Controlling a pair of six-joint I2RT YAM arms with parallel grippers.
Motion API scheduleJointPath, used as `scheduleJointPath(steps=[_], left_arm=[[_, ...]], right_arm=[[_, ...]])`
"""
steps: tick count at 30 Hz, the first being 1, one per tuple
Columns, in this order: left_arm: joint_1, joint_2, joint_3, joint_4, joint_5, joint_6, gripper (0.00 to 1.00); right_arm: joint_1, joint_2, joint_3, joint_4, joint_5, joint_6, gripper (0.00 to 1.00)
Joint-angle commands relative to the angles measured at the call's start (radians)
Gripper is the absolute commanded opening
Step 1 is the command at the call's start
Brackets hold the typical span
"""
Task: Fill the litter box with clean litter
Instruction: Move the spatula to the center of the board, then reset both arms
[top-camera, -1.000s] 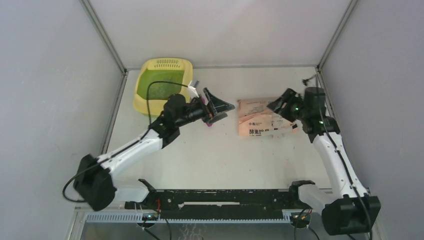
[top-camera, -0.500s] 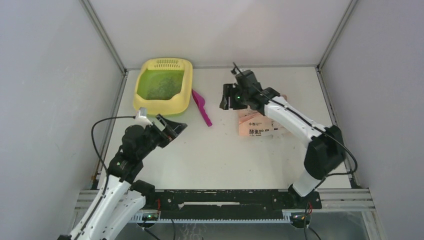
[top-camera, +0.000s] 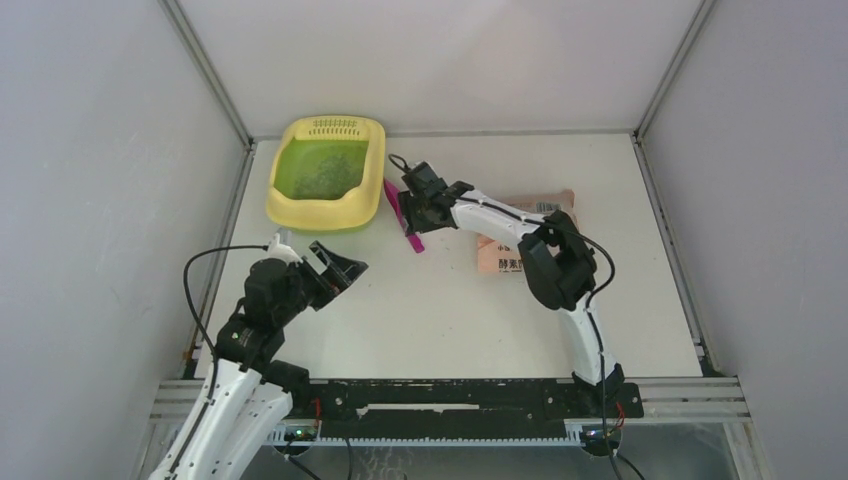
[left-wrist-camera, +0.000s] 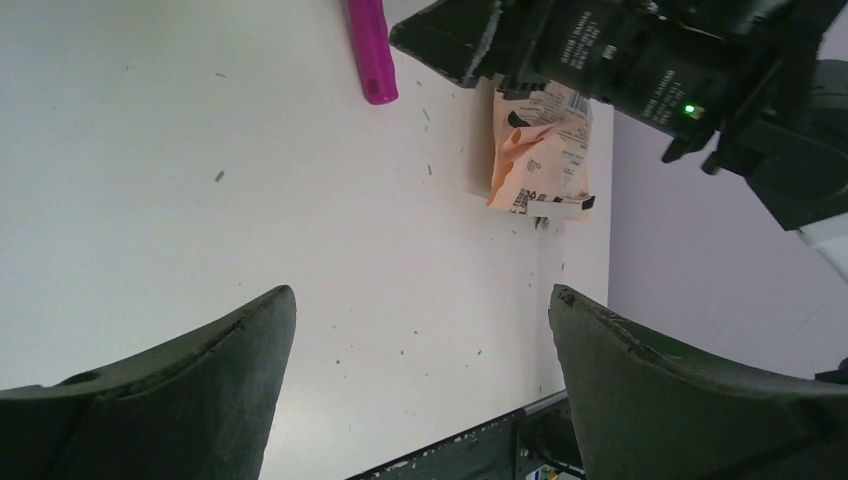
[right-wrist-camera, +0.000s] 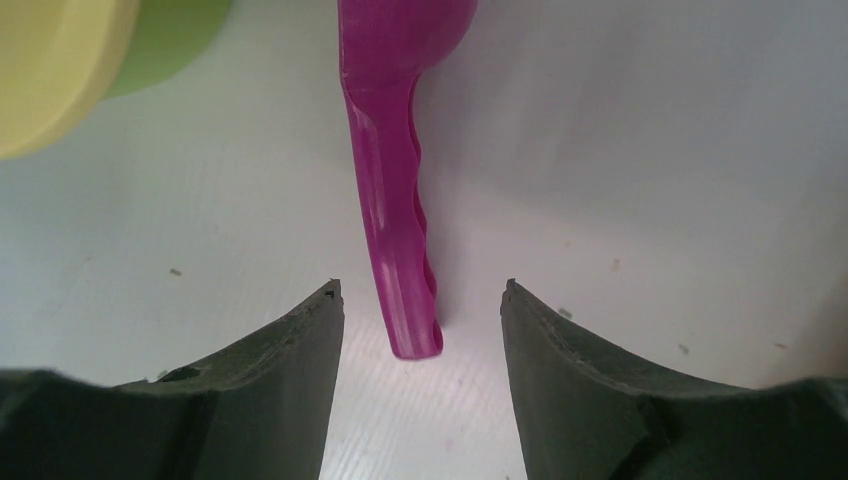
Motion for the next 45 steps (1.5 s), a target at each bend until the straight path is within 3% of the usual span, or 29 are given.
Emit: scheduleJointPath(steps=[1, 8, 16, 20, 27, 30, 31, 33, 34, 41, 45], left_arm=[[0.011, 0.008, 0.012, 0.011, 0.03, 0.044, 1.0], [0.015, 0.016, 0.007, 0.005, 0.018, 0.062, 1.0], [0.016, 0.015, 0.01, -0.006, 0.041, 0.064, 1.0], [0.016, 0.007, 0.007, -0.019, 0.052, 0.067, 1.0], [0.016, -0.03, 0.015, -0.058, 0.057, 0.058, 1.0], [0.016, -0.038, 0.025, -0.082, 0.056, 0.058, 1.0], [0.016, -0.041, 0.031, -0.091, 0.05, 0.058, 1.0], [0.016, -0.046, 0.04, -0.101, 0.041, 0.058, 1.0], [0.016, -0.046, 0.051, -0.108, 0.032, 0.06, 1.0], [0.015, -0.046, 0.136, -0.188, -0.05, 0.108, 1.0], [0.016, -0.06, 0.156, -0.228, -0.039, 0.117, 1.0]], right_arm=[[0.024, 0.059, 0.097, 0.05, 0.034, 0.014, 0.66], [0.047, 0.179, 0.216, -0.002, 0.106, 0.057, 0.62], [0.053, 0.221, 0.236, -0.078, 0.208, 0.148, 0.25], [0.052, 0.158, 0.156, -0.098, 0.271, 0.179, 0.14], [0.031, -0.045, -0.123, -0.029, 0.3, 0.185, 0.14], [0.034, -0.105, -0.207, 0.02, 0.255, 0.15, 0.26], [0.039, -0.122, -0.233, 0.048, 0.233, 0.13, 0.42], [0.053, -0.155, -0.258, 0.081, 0.193, 0.089, 0.83], [0.061, -0.17, -0.26, 0.079, 0.195, 0.078, 0.93], [0.076, -0.471, -0.344, -0.006, 0.119, 0.059, 0.95], [0.115, -0.737, -0.478, -0.112, 0.191, 0.115, 0.97]])
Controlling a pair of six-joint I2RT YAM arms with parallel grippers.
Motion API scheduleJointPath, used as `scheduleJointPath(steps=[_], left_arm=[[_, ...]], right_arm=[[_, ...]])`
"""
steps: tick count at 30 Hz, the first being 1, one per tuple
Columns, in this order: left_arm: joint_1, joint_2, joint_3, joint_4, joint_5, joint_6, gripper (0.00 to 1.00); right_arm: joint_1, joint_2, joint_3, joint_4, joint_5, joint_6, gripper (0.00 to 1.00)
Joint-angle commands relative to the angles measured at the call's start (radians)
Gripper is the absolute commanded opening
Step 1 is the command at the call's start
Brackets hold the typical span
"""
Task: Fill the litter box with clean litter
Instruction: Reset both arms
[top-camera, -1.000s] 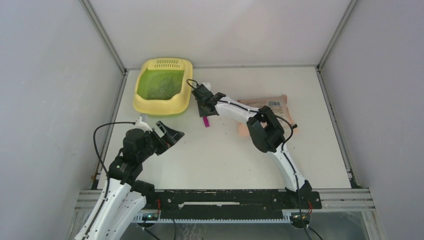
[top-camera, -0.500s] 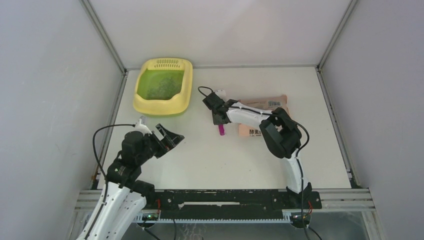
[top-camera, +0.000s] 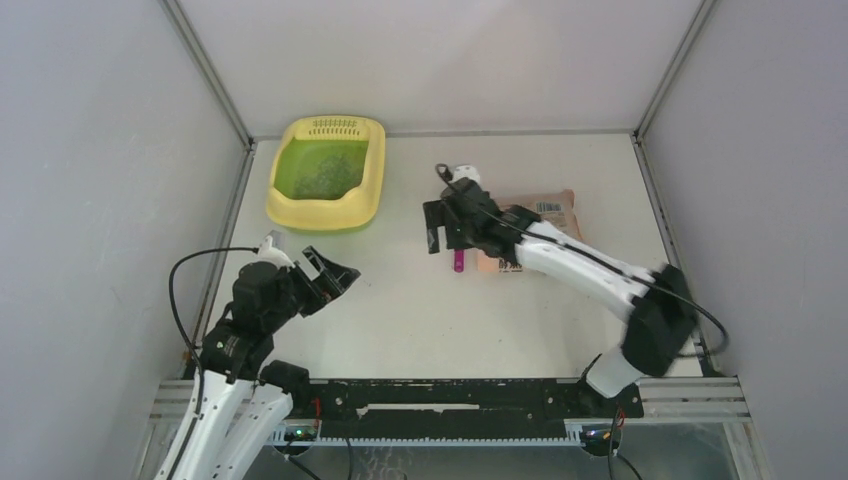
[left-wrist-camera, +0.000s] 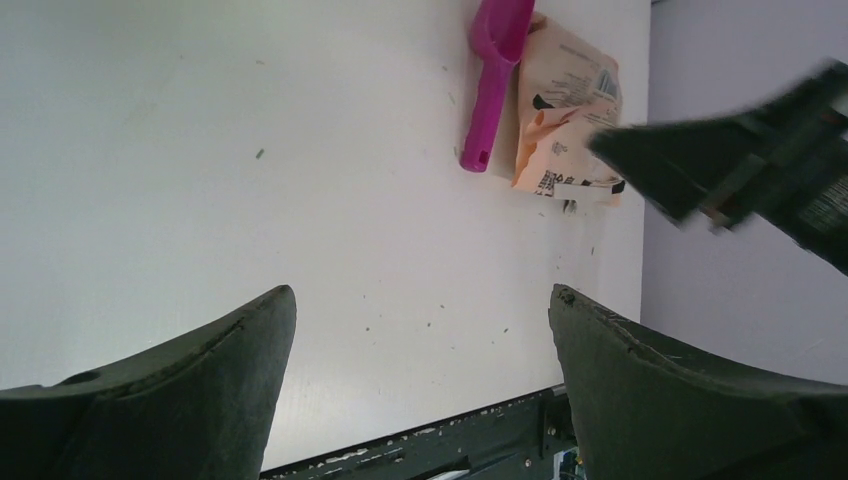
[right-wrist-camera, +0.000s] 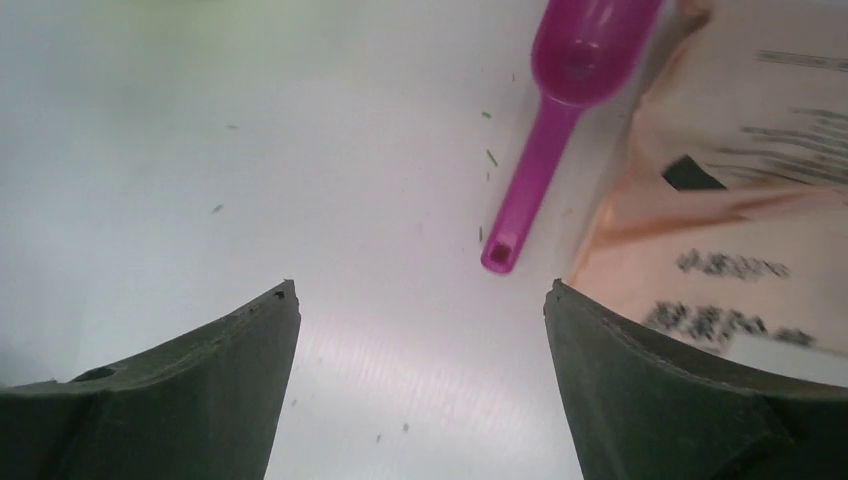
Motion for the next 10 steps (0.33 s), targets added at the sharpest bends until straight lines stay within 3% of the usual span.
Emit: scheduleJointPath(steps=[1, 6, 10], left_arm=[[0.009, -0.029, 0.07, -0.05, -0.019, 0.044, 1.0], [0.009, -0.09, 0.07, -0.113, -0.046, 0.046, 1.0], [0.009, -0.138, 0.058, -0.149, -0.068, 0.039, 1.0]], right_arm=[[0.05, -0.326, -0.129, -0.093, 0.056, 0.048, 0.98], [0.121, -0.702, -0.325, -0.152, 0.08, 0.113, 0.97], [0.136, -0.862, -0.394, -0.209, 0.103, 0.129, 0.98]])
